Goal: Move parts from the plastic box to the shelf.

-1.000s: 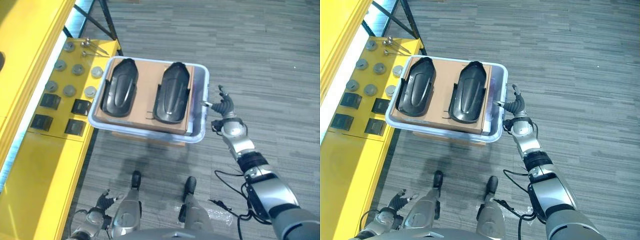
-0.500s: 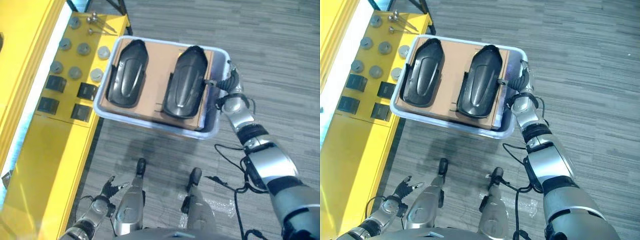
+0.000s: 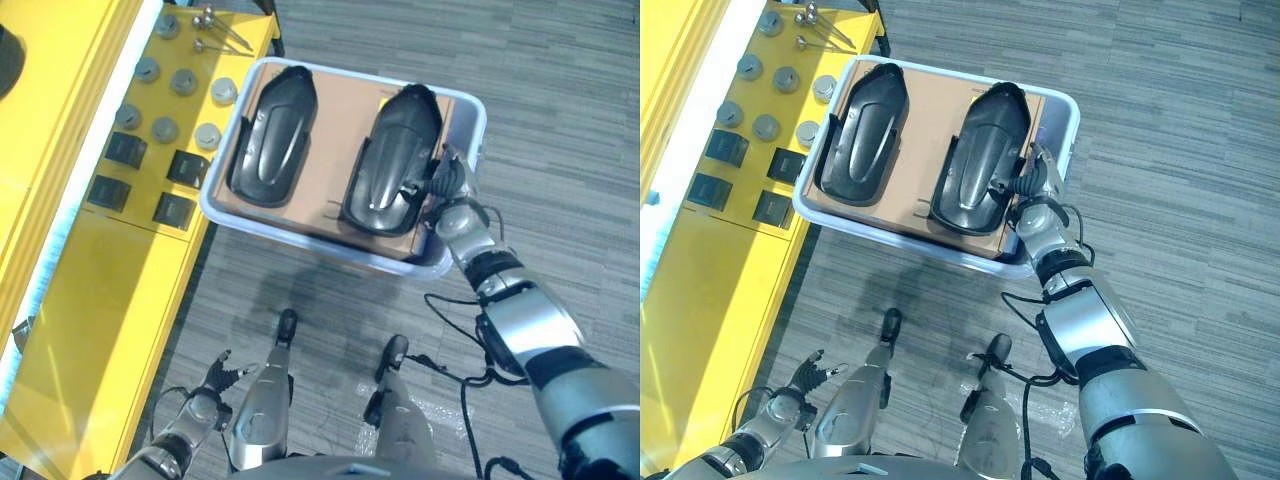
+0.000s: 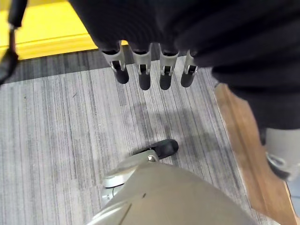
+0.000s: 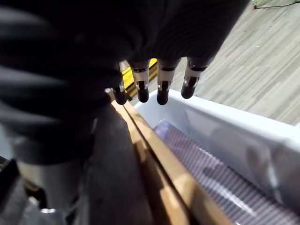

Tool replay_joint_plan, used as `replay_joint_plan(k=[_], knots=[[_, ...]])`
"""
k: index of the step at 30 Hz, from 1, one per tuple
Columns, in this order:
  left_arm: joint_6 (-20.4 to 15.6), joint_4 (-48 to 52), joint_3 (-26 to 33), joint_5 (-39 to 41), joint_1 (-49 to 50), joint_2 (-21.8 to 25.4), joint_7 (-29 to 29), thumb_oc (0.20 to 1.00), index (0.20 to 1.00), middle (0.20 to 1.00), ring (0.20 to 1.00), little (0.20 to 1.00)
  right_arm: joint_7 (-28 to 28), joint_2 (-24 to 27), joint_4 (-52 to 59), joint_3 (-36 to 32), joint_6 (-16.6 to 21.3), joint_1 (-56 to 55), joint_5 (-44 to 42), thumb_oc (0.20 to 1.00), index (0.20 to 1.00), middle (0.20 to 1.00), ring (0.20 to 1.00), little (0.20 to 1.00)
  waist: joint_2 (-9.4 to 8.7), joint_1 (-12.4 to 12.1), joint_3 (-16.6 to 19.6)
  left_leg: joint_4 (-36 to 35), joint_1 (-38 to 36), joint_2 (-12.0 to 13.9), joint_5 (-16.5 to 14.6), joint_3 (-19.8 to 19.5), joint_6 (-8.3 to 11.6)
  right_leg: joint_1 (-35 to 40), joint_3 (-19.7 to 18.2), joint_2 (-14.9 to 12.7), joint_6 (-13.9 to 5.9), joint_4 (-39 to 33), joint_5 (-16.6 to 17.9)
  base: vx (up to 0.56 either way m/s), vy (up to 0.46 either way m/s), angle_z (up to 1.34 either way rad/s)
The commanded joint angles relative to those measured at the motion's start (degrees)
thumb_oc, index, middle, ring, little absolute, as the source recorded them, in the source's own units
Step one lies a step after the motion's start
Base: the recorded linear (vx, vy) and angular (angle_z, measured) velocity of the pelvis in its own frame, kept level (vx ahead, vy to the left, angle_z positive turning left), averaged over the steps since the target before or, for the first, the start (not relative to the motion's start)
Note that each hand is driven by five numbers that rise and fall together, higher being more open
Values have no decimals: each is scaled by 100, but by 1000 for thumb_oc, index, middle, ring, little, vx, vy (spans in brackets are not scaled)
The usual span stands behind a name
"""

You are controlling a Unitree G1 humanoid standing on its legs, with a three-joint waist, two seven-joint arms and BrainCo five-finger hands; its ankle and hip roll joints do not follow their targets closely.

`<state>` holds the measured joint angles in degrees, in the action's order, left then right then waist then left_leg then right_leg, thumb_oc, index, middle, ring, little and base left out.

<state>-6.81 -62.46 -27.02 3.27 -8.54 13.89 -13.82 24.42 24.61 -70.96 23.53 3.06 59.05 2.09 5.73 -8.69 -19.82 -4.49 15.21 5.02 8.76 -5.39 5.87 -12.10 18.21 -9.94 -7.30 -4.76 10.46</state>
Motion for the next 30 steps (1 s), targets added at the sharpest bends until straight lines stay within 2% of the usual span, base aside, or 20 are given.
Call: replay_joint_plan(k=[1,2,3,10,15,18,20,21,23,24,28,30], knots=[[4,-342,-236,109,-364,-30,-228,1000,1000,1000,1000,1000,122,-208,-375,115,-74,333,-145,1000,1000,1000,1000,1000,-120,-4,45,-51,109,-69,-80,-64,100,172,-375,-365,-395,-24,-340,0,0,0],[8,-348,-245,119,-366,-28,-231,1000,1000,1000,1000,1000,80,-256,-453,135,-107,340,-134,451,451,451,451,451,-120,2,42,-51,107,-66,-78,-66,98,175,-381,-361,-392,-24,-345,0,0,0],[3,-309,-280,136,-360,-28,-229,1000,1000,1000,1000,1000,-53,-337,-685,192,-196,332,-65,200,200,200,200,200,-107,-8,54,-51,116,-67,-74,-83,98,170,-371,-371,-391,-24,-344,0,0,0],[-14,-209,-294,80,-335,13,-181,1000,1000,1000,1000,1000,-157,-175,-949,117,-255,261,-83,200,200,200,200,200,-5,-77,108,-51,163,-103,-44,-194,105,214,-256,-420,-415,-24,-355,-12,4,4],[43,-398,-73,59,-239,26,-223,1000,1000,1000,1000,1000,18,60,-834,-30,-282,48,-46,200,200,200,200,200,-30,-35,186,-51,134,-108,-53,-205,122,287,-213,-427,-419,-24,-381,-5,1,9],[27,-393,130,93,-182,59,-253,1000,1000,1000,1000,1000,56,221,-375,-138,-193,-287,-88,200,200,200,200,200,-96,30,269,-51,47,-85,-82,-196,129,394,-193,-423,-414,-24,-409,24,-13,13],[-54,42,256,53,-91,204,-307,1000,1000,1000,1000,1000,-78,410,-16,-112,-119,-594,-42,200,200,200,200,200,-162,59,354,-51,-63,-71,-116,-165,125,499,-180,-411,-409,-24,-436,43,-32,12],[-185,571,629,151,81,449,-449,1000,1000,1000,1000,1000,-153,611,372,-134,-108,-911,136,200,200,200,200,200,-249,69,463,-51,-191,-46,-148,-157,128,655,-131,-412,-405,-24,-489,65,-58,8],[-320,1321,998,350,269,667,-590,1000,1000,1000,1000,1000,-126,777,892,-331,-79,-1460,252,200,200,200,200,200,-337,80,566,-51,-375,-30,-205,-150,143,880,-80,-393,-394,-24,-573,89,-79,6],[-414,2051,1343,502,449,866,-601,1000,1000,1000,1000,1000,-88,992,1474,-575,-67,-1955,423,200,200,200,200,200,-404,101,684,-51,-517,0,-238,-145,157,1075,-3,-390,-394,-24,-635,80,-71,14],[-515,3507,1875,488,666,1246,-524,1000,1000,1000,1000,1000,-100,1369,2884,-1099,-100,-2886,953,200,200,200,200,200,-544,182,972,-51,-814,61,-324,-128,166,1422,102,-357,-389,-24,-746,55,-46,4],[-546,3795,1954,487,643,1332,-437,1000,1000,1000,1000,1000,-175,1471,3296,-1169,-49,-3048,1208,200,200,200,200,200,-615,216,1129,-51,-952,86,-343,-85,160,1529,112,-336,-396,-22,-768,50,-15,-5]])
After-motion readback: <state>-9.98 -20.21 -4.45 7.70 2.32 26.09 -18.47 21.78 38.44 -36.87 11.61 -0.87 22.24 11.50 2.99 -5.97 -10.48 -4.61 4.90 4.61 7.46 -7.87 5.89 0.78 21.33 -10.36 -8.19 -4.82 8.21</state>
